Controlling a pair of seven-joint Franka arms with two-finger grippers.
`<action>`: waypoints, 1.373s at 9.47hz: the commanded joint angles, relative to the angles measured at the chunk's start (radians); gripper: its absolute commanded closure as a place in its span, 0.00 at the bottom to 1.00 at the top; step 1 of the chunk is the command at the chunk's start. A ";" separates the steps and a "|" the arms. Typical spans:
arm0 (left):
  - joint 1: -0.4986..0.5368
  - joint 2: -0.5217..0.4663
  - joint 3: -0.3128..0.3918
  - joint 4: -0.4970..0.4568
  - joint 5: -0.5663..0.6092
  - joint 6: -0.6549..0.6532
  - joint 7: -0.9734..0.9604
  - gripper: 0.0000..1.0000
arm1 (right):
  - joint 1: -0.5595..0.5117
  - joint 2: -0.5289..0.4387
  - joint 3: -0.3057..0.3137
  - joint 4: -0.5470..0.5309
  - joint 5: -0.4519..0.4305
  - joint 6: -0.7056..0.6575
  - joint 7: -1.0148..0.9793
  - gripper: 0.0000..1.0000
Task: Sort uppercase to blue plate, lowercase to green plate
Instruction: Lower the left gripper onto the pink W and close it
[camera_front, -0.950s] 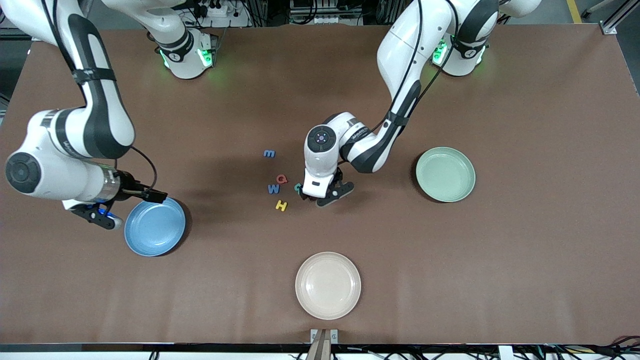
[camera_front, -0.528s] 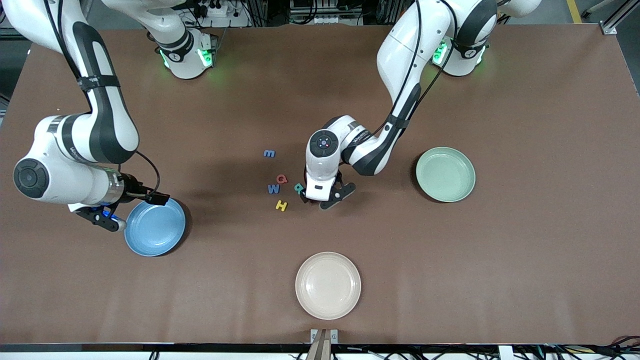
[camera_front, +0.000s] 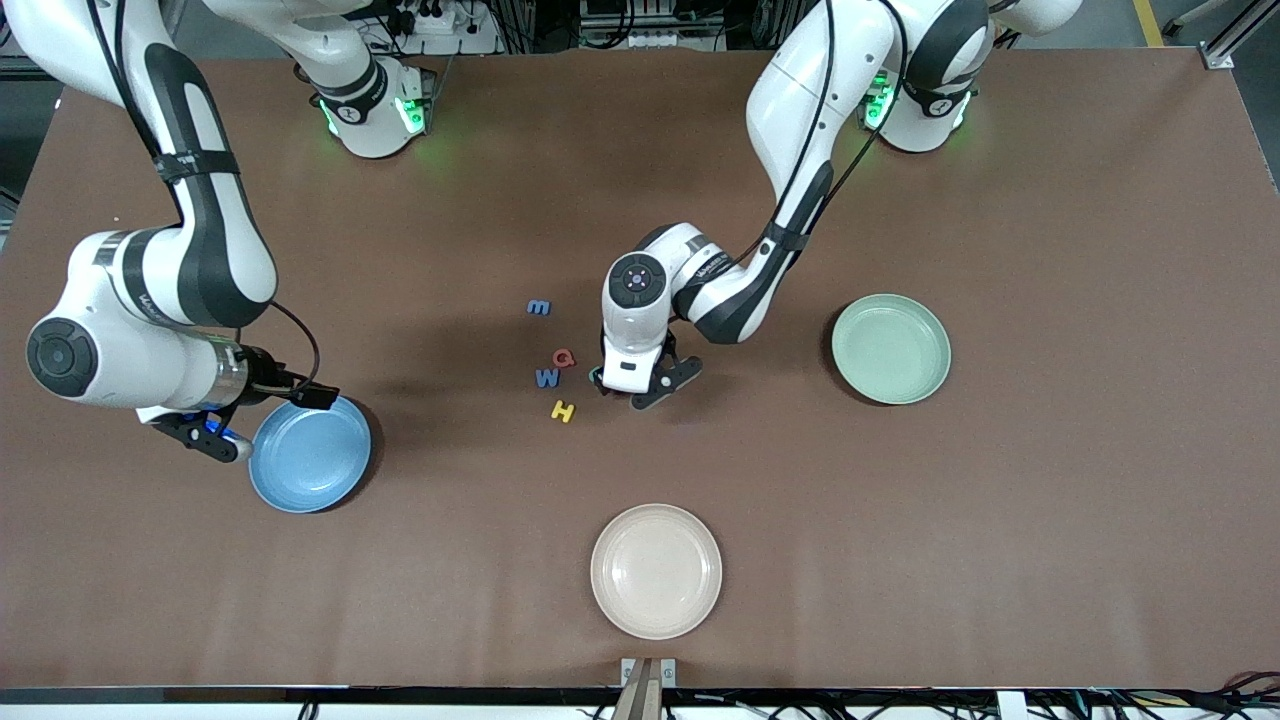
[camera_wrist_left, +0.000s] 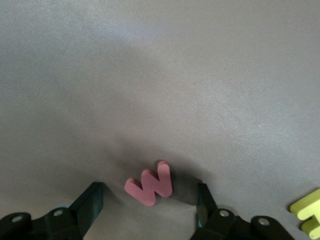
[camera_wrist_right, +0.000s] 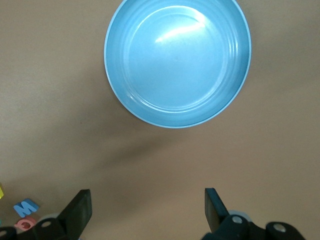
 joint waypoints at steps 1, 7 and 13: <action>-0.006 0.016 0.027 0.024 -0.029 -0.023 0.000 0.27 | -0.007 0.004 0.004 0.013 0.016 -0.009 0.010 0.00; -0.015 0.018 0.043 0.024 -0.029 -0.049 -0.002 0.47 | -0.005 0.002 0.004 0.015 0.016 -0.008 0.010 0.00; -0.022 0.019 0.043 0.024 -0.029 -0.054 -0.008 0.75 | -0.004 0.002 0.004 0.016 0.016 -0.008 0.010 0.00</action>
